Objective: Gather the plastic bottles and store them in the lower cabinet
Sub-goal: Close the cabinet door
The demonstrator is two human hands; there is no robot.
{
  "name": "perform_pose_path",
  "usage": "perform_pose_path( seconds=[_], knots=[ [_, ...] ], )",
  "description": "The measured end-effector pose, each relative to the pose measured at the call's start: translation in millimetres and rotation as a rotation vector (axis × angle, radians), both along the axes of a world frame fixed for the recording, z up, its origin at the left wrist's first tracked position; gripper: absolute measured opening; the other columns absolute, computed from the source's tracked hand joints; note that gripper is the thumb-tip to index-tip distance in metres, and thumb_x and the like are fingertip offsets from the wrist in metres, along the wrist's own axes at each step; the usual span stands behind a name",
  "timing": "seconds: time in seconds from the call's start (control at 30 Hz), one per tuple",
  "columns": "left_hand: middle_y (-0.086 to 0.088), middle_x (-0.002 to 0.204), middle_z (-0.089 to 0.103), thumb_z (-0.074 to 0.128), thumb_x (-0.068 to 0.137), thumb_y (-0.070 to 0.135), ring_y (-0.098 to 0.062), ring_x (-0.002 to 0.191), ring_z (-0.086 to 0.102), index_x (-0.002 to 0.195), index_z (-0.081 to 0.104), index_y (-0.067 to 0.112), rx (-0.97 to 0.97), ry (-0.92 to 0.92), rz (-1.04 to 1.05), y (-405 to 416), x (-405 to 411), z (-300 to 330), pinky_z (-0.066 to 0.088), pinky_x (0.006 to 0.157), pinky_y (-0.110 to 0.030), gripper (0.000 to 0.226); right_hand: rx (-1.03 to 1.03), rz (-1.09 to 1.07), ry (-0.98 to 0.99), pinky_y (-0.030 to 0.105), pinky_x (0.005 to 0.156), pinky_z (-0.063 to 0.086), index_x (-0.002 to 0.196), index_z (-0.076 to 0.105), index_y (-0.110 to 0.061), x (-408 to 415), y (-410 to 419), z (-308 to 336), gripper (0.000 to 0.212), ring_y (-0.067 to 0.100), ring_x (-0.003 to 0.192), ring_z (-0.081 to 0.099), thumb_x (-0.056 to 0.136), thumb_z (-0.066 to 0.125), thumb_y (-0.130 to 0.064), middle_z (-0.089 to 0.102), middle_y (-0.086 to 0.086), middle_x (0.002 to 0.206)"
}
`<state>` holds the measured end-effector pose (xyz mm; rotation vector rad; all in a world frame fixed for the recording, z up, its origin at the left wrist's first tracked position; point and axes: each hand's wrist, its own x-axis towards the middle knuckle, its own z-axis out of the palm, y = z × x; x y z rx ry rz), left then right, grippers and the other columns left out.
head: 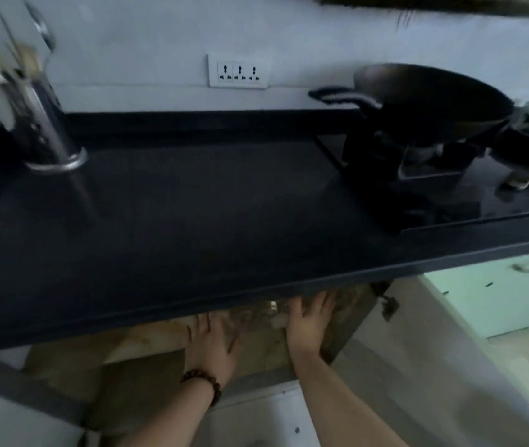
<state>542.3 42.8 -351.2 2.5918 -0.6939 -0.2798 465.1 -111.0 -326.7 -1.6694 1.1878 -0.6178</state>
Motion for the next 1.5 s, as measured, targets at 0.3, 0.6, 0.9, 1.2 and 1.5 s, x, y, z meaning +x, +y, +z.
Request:
perform_pose_path(
  seconds=[0.3,0.6,0.9,1.2,1.5],
  knots=[
    [-0.005,0.161,0.006,0.045,0.094,0.046,-0.024,0.147,0.005,0.153,0.008,0.018,0.041,0.03,0.024,104,-82,154,0.01,0.119,-0.038,0.076,-0.198,0.452,0.331,0.037,0.119,-0.007,0.151,0.007,-0.032,-91,76,139,0.079,0.006,0.142,-0.023,0.084,0.015,-0.073,-0.01,-0.008,0.159],
    [-0.008,0.161,0.005,0.049,0.094,0.042,-0.022,0.147,-0.007,0.153,0.011,0.018,-0.032,0.012,0.266,206,-107,225,0.009,0.119,-0.041,0.074,-0.282,0.569,0.408,0.043,0.12,0.004,0.149,0.017,-0.03,-118,135,201,0.066,0.015,0.146,-0.01,0.092,0.03,-0.06,0.0,-0.001,0.161],
    [-0.015,0.16,0.004,0.053,0.092,0.035,-0.034,0.146,-0.002,0.153,0.009,0.018,0.158,0.006,0.575,360,-101,210,0.004,0.118,-0.046,0.077,-0.324,0.589,0.473,0.045,0.118,0.009,0.148,0.023,-0.028,-112,228,198,0.063,0.022,0.147,0.0,0.093,0.036,-0.055,0.008,0.006,0.16],
    [-0.007,0.113,0.056,0.062,0.083,0.012,-0.025,0.096,0.054,0.139,0.036,0.012,0.037,0.466,0.644,440,-97,170,0.05,0.082,-0.039,0.062,-0.328,0.656,0.525,0.047,0.117,0.015,0.147,0.026,-0.025,-106,290,177,0.062,0.026,0.146,0.004,0.093,0.042,-0.051,0.011,0.009,0.159],
    [0.006,0.115,0.062,0.068,0.081,0.033,-0.006,0.085,0.061,0.133,0.044,0.03,-0.091,0.542,0.389,383,-123,173,0.052,0.061,-0.018,0.057,-0.3,0.58,0.555,0.044,0.117,0.016,0.148,0.022,-0.026,-123,284,175,0.061,0.024,0.146,0.003,0.095,0.04,-0.049,0.01,0.008,0.159]
  ],
)
